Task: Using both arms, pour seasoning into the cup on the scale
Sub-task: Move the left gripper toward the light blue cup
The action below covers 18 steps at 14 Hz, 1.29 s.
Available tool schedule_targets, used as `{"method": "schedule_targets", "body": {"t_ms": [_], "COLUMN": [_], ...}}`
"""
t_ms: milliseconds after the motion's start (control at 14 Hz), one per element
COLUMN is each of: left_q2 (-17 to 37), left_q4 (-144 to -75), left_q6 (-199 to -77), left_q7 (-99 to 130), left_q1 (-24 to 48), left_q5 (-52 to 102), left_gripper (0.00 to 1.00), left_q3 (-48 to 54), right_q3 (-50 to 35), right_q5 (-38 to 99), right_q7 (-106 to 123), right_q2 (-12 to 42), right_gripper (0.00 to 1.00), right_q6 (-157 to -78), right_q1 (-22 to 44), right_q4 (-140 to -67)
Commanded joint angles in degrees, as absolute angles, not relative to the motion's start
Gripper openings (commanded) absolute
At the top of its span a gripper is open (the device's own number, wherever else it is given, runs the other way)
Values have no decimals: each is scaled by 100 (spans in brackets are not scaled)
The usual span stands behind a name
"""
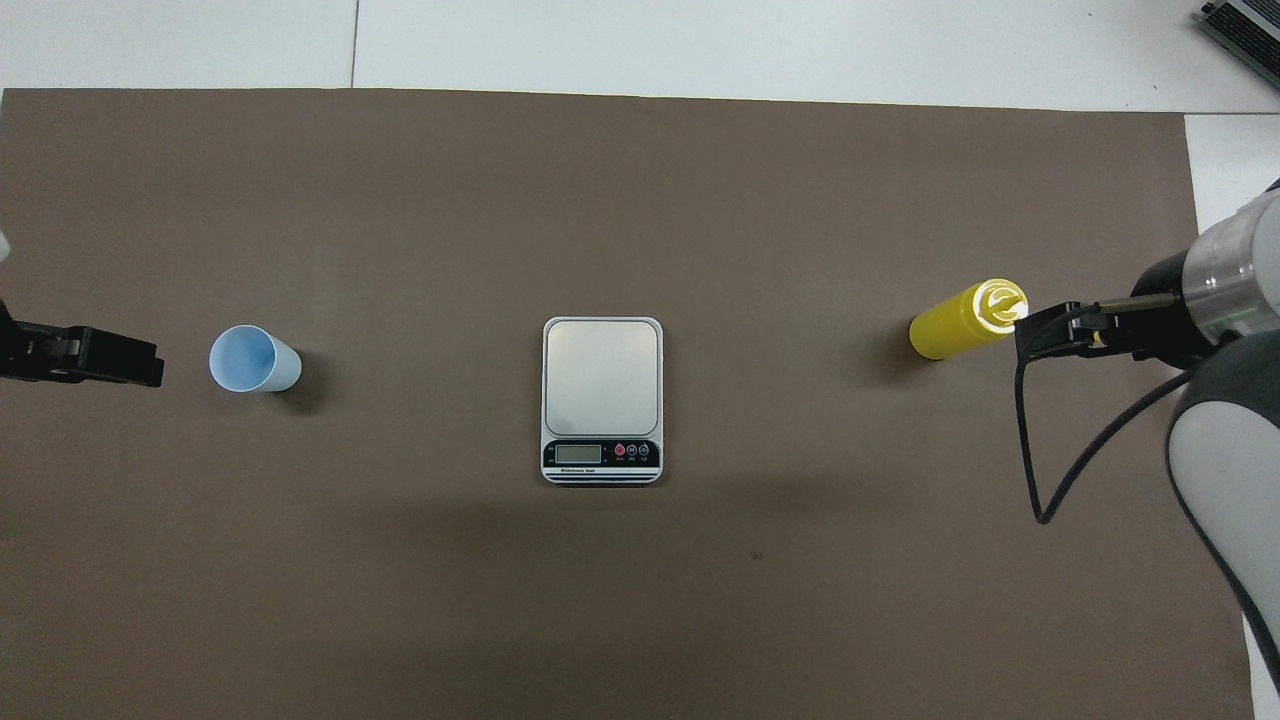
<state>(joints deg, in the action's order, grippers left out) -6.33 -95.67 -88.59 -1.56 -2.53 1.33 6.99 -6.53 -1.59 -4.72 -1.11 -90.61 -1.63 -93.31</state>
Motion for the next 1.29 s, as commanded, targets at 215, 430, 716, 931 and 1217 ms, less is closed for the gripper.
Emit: {"method": "schedule_targets", "body": {"t_ms": [215,430,716,931,1217], "left_q2": [-817,-817,-809,-791,-756], "left_q4": [-9791,-9791,-9791,-9800,-10202], "left_q6": [-9000,-9009,-9105,-9237,-9824], "left_q7": [-290,-273,-281,-290,-343], "left_q1": [-299,-299,-299,-447,-710], "left_q5": [220,220,220,220,220], "left_gripper": [100,100,100,100,100], "left_q3": [694,694,694,694,686], "right_q3": [-694,-694,-694,-694,-694], "right_q5": [-88,-88,-88,-88,-88], "right_q7": [-545,-545,-545,-545,-545], "right_q2": [-246,-255,-246,-246,-246], "right_gripper": [100,100,100,100,100], "right_q6": [-9132,-9132,-9132,-9132,-9132], "right_q1": [-237,-237,-237,-237,-237], "right_q4": [-9492,-9492,-9492,-9492,-9492]}}
